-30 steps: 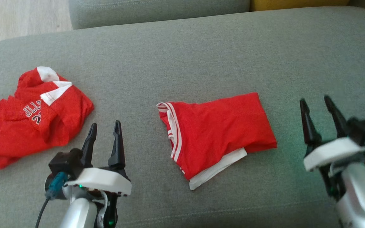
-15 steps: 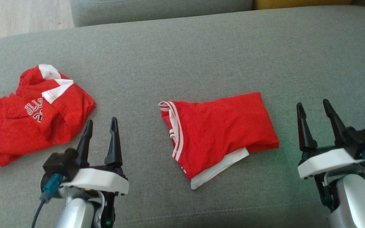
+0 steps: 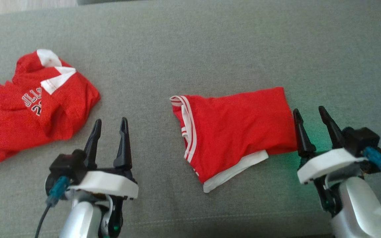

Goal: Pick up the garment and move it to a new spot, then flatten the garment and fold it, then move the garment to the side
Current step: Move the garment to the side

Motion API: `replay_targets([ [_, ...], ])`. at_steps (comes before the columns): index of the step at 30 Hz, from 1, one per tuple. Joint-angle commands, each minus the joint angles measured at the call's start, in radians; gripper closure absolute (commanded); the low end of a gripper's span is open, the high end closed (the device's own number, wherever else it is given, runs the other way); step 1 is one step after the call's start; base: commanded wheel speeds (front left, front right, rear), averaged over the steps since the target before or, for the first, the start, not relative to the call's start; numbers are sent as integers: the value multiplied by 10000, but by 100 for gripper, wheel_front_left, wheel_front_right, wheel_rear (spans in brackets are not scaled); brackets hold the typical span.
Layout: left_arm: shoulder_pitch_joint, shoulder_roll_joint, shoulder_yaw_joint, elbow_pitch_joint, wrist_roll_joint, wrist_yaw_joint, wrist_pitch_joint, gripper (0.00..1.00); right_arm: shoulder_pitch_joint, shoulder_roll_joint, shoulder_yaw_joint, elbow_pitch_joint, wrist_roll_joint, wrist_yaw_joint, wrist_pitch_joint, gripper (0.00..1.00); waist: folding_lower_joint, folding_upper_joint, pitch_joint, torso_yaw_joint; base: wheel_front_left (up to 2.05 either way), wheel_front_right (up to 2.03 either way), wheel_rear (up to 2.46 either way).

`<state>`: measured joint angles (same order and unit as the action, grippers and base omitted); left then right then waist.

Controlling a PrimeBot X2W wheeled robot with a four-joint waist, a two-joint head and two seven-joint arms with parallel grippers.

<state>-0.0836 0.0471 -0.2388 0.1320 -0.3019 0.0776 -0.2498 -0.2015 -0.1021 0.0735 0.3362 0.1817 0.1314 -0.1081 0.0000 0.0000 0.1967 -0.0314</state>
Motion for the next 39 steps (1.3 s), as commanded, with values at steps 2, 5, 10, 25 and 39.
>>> replay_targets([
  [2, -610, 31, 270, -308, 97, -94, -120, 0, -642, 87, 246, 190, 342, -7, 185, 0, 0, 0, 353, 179, 0, 0, 0],
  [5, -744, 31, 234, -294, 127, -123, -120, 0, -934, 161, 263, 799, 630, -7, 401, 0, 0, 0, 546, 294, 0, 0, 0],
  [10, -873, 31, 246, -268, 156, -149, -120, 0, -1231, 249, 445, 1516, 1061, -7, 663, 0, 0, 0, 710, 414, 0, 0, 0],
  [25, -967, 31, 407, -320, 270, -173, -120, 0, -2415, -897, 1981, 1847, -929, -7, -456, 100, 0, 0, 590, -73, 0, 0, 0],
  [39, -1839, 31, 272, -688, 614, -438, -120, 0, -5023, -4080, 3211, 1551, -699, -7, 770, 100, 0, 0, 1559, -1143, 0, 0, 0],
])
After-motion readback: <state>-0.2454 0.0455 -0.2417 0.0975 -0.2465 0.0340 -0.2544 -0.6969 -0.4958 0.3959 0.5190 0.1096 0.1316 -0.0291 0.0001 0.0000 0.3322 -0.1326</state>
